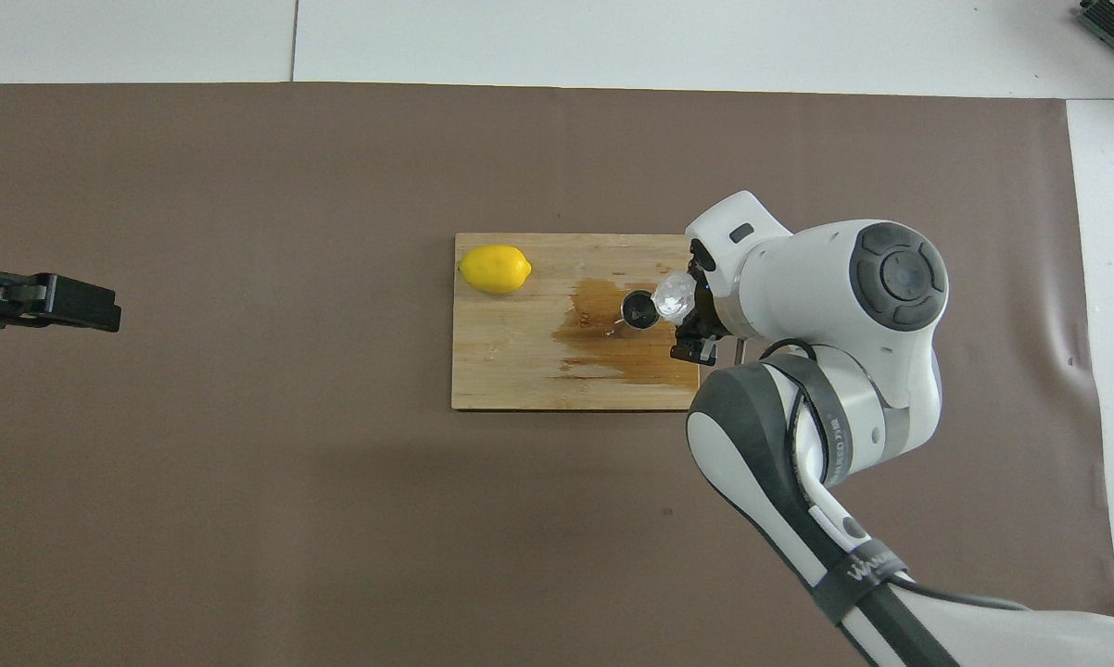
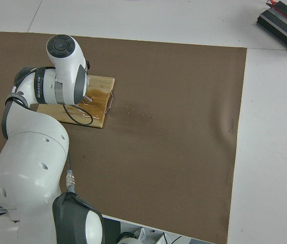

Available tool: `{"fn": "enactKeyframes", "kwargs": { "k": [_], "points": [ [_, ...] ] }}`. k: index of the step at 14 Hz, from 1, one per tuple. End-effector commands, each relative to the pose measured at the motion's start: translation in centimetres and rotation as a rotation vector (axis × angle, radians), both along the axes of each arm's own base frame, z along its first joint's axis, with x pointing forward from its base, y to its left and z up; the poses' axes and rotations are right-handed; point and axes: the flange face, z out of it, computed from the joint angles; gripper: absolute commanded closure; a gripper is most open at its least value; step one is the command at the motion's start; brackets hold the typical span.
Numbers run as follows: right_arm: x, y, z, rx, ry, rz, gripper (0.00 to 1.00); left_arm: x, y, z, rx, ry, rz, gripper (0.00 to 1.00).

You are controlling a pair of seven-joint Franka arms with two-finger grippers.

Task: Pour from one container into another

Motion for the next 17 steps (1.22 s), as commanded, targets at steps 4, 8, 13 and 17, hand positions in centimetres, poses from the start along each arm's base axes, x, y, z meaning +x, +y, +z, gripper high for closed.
{"fn": "enactKeyframes", "kwargs": {
  "k": [4, 8, 13, 17],
  "points": [
    [1.0, -5.3, 0.0, 0.122, -0.065, 0.035, 0.75, -1.0, 0.0, 0.0, -0.01, 0.007, -0.001, 0.0],
    [1.1, -10.6, -0.8, 0.208, -0.093, 0.062, 0.75, -1.0, 0.0, 0.0, -0.01, 0.007, -0.001, 0.0],
    [-0.1, -18.5, -3.6, 0.355, -0.095, 0.112, 0.75, -1.0, 0.0, 0.0, -0.01, 0.007, -0.001, 0.0],
    [-2.5, -21.6, -7.2, 0.4, -0.084, 0.117, 0.75, -1.0, 0.0, 0.0, -0.01, 0.007, -0.001, 0.0]
  ]
}}
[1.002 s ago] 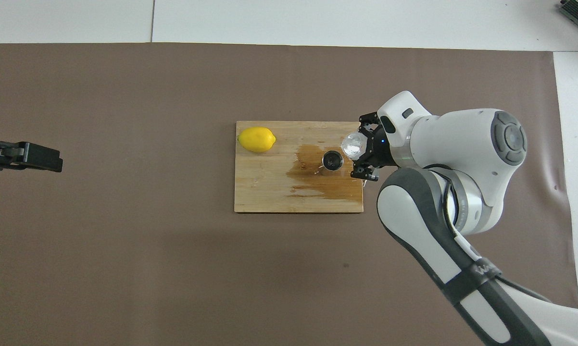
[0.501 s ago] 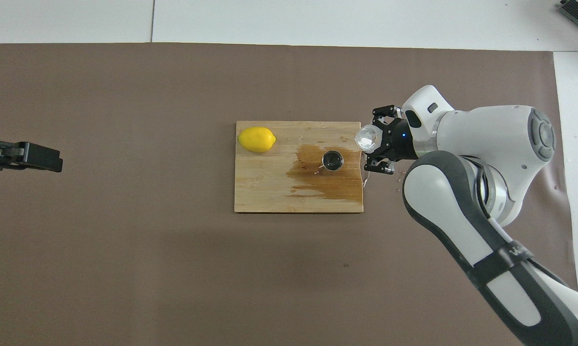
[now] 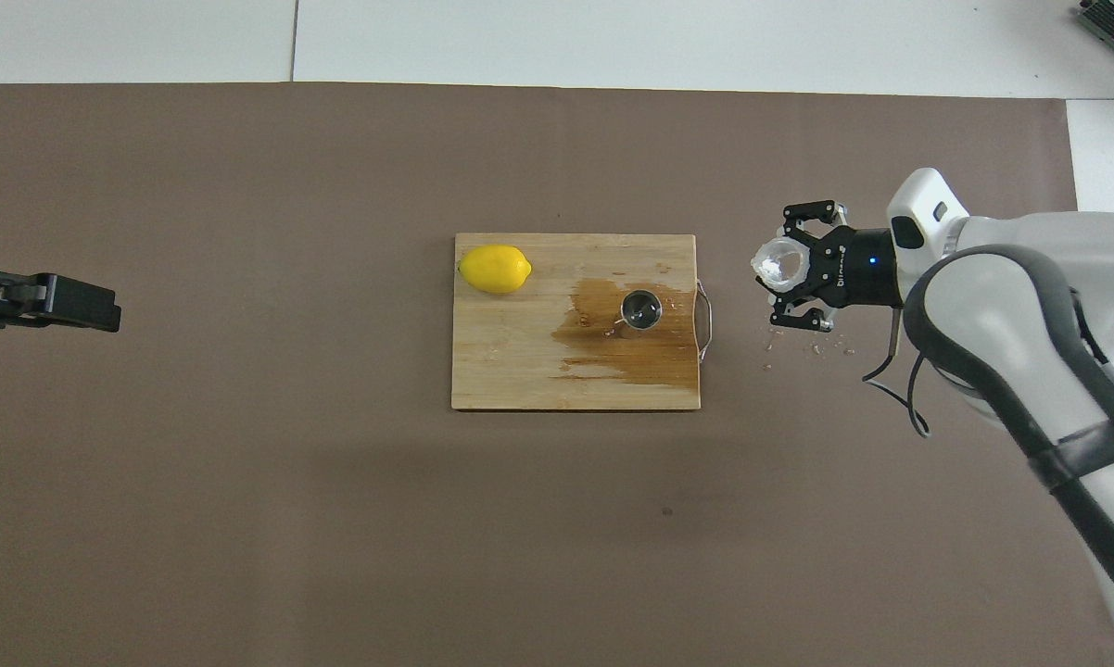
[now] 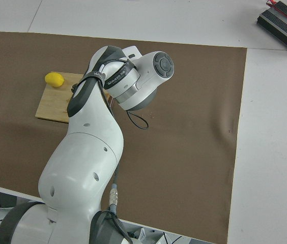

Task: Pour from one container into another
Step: 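Carry the white cup with the right gripper back off the board, then lower the white cup onto the table and open the right gripper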

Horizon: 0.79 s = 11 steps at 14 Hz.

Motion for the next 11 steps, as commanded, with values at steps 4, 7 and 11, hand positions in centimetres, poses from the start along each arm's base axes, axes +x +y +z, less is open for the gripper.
{"fn": "enactKeyframes", "kwargs": {
  "k": [4, 7, 11],
  "points": [
    [-3.4, -1.3, -3.5, 0.049, -0.021, 0.025, 0.75, -1.0, 0.0, 0.0, -0.01, 0.007, -0.001, 0.0],
    [-4.1, -2.4, -5.2, 0.049, -0.022, 0.037, 0.75, -1.0, 0.0, 0.0, -0.01, 0.007, -0.001, 0.0],
    [-4.2, -2.7, -9.8, 0.123, -0.039, 0.02, 0.75, -1.0, 0.0, 0.0, -0.01, 0.007, -0.001, 0.0]
  ]
}}
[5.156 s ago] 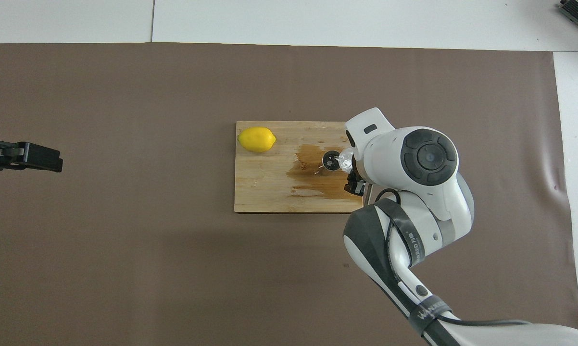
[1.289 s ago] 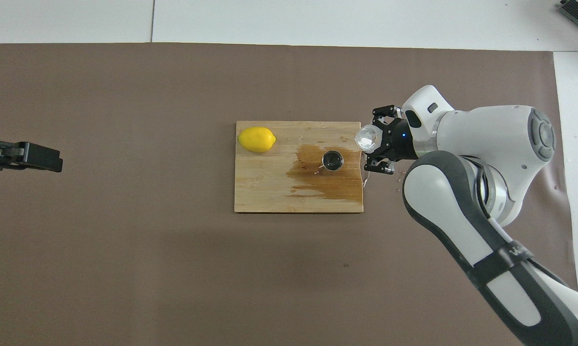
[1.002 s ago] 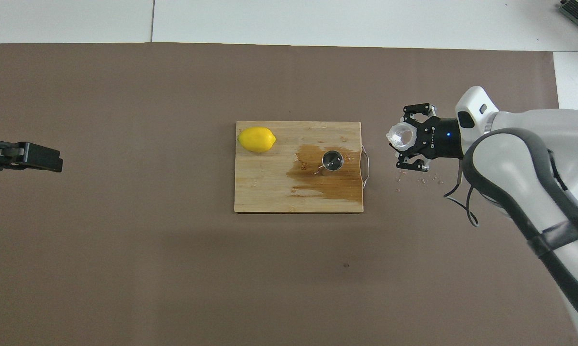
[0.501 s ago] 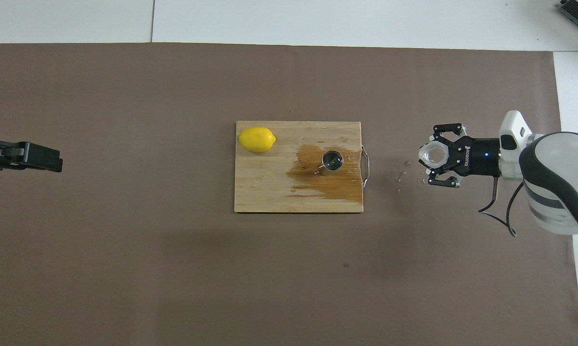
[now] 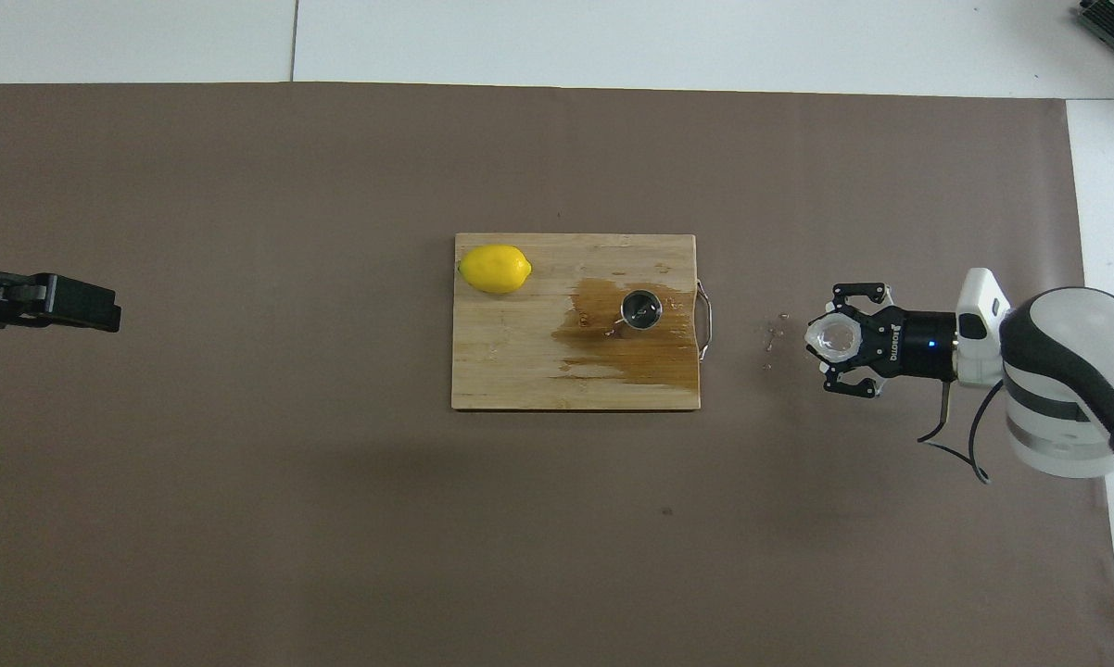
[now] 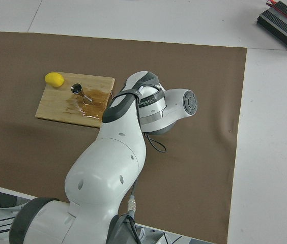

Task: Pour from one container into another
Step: 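Lower the white cup onto the table and open the right gripper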

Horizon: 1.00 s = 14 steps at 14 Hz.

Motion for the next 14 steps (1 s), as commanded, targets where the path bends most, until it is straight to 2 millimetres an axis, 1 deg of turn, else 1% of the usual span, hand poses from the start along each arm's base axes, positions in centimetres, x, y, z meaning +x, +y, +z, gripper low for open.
{"fn": "enactKeyframes", "kwargs": {
  "k": [1, 7, 9, 11, 12, 13, 14],
  "points": [
    [0.0, -0.1, -3.1, 0.059, -0.03, -0.014, 0.75, -1.0, 0.0, 0.0, -0.01, 0.007, -0.001, 0.0],
    [-0.2, -0.3, -4.8, 0.061, -0.04, -0.016, 0.75, -1.0, 0.0, 0.0, -0.01, 0.007, -0.001, 0.0],
    [-0.3, -0.5, -5.2, 0.06, -0.041, -0.013, 0.73, -1.0, 0.0, 0.1, -0.01, 0.005, -0.001, 0.0],
    [-0.3, -0.7, -5.2, 0.055, -0.044, -0.015, 0.61, -1.0, 0.0, 0.0, -0.01, 0.007, -0.001, 0.0],
    [-0.3, -0.9, -5.2, 0.041, -0.046, -0.018, 0.52, -1.0, 0.0, 0.0, -0.01, 0.007, -0.001, 0.0],
    [-0.2, -1.2, -5.4, 0.024, -0.053, -0.018, 0.47, -1.0, 0.0, 0.0, -0.01, 0.007, -0.001, 0.0],
    [-0.3, -1.3, -5.5, 0.012, -0.058, -0.021, 0.39, -1.0, 0.0, 0.0, -0.01, 0.007, -0.001, 0.0]
  ]
}}
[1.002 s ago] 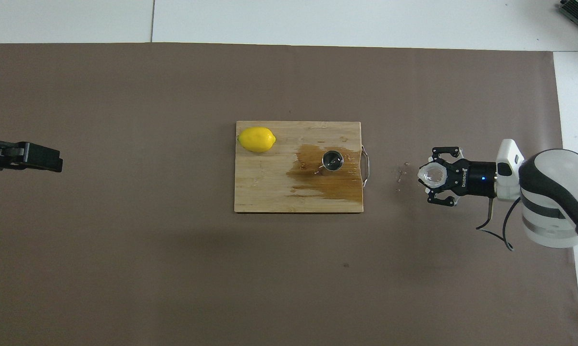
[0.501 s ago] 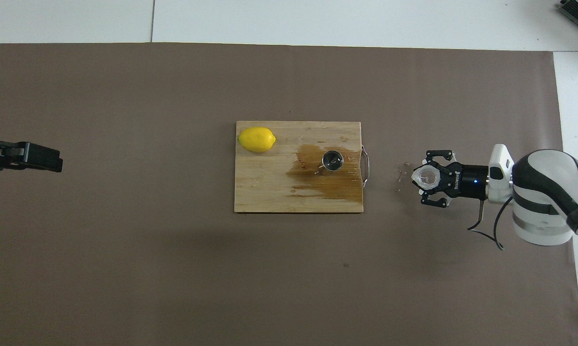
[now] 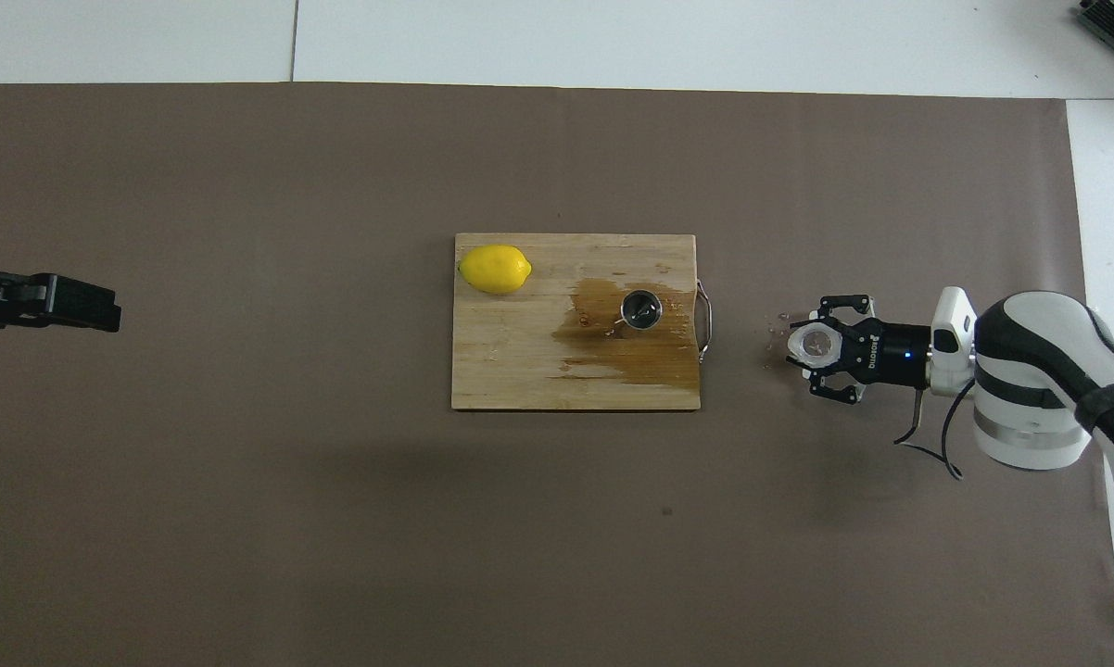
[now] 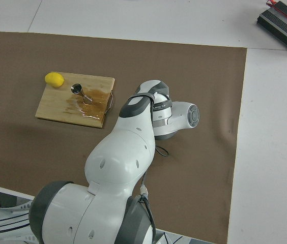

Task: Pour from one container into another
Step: 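Lower the white cup onto the table and open the right gripper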

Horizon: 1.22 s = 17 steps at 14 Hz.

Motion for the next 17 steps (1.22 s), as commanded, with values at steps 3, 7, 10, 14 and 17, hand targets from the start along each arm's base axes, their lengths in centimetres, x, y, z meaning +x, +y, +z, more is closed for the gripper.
{"fn": "enactKeyframes", "kwargs": {
  "k": [3, 7, 10, 14, 17],
  "points": [
    [0.1, -0.6, -0.3, -0.01, -0.033, -0.003, 0.11, -1.0, 0.0, 0.0, -0.01, 0.007, -0.001, 0.0],
    [0.2, -0.4, 0.4, -0.013, -0.031, 0.004, 0.0, -1.0, 0.0, 0.0, -0.01, 0.007, -0.001, 0.0],
    [0.5, -0.3, 5.6, -0.112, 0.018, 0.022, 0.0, -1.0, 0.0, 0.0, -0.01, 0.007, -0.001, 0.0],
    [-0.3, -0.2, 10.1, -0.158, 0.1, 0.036, 0.0, -1.0, 0.0, 0.0, -0.01, 0.007, -0.001, 0.0],
    [-1.0, -0.2, 13.7, -0.263, 0.198, -0.01, 0.0, -1.0, 0.0, 0.0, -0.01, 0.007, -0.001, 0.0]
  ]
}}
